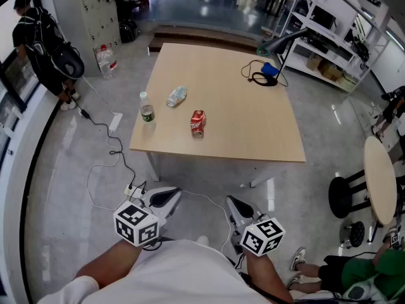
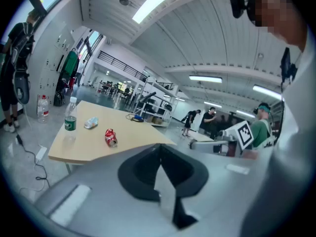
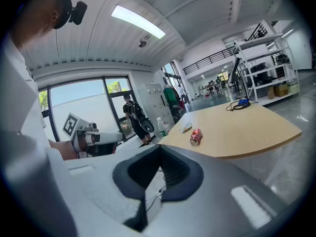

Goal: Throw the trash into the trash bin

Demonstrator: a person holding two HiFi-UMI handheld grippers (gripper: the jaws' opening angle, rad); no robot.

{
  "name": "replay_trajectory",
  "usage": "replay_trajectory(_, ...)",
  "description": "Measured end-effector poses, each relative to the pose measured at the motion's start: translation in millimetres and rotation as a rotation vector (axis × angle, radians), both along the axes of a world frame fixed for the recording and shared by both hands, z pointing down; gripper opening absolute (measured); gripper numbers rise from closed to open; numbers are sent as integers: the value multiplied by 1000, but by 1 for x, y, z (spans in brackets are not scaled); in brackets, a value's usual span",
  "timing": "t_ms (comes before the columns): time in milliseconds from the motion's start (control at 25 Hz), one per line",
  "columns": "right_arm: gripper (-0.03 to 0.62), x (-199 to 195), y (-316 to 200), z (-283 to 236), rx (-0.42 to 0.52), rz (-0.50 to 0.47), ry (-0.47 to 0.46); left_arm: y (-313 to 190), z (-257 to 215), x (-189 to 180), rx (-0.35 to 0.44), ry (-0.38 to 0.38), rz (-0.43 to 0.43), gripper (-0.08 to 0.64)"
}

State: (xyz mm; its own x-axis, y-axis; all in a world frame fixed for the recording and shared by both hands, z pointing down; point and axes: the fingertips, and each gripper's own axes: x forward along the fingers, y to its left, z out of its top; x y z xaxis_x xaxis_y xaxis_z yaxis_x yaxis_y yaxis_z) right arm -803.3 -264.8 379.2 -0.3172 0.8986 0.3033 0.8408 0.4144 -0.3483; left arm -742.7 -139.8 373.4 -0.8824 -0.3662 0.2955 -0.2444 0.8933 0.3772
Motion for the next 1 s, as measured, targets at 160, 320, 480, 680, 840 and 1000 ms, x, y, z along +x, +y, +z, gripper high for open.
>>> replay_trajectory(160,-2,-2,-7,2,8,0,-6,-6,2,-1,-12,2,4,8)
replay_trajectory(320,-2,-2,-12,4,18,-6,-9,-10,3,-1,-21,3,6,8)
replay_trajectory(480,-2,-5,-15,0,-13,-4,-13,-16,4,-2,-20,5,6,8)
replay_trajectory(680,0,-7,-18,-4,-36,-4,-13,-23,7,-3,-21,9,-5,8)
replay_trajectory(840,2,-10,-30,-1,-28,-13,-12,-29,9,-5,-19,7,-31,8)
replay_trajectory(1000,2,-15,-48,3,-32,-18,-3,-45,19,-8,-8,25,-42,8)
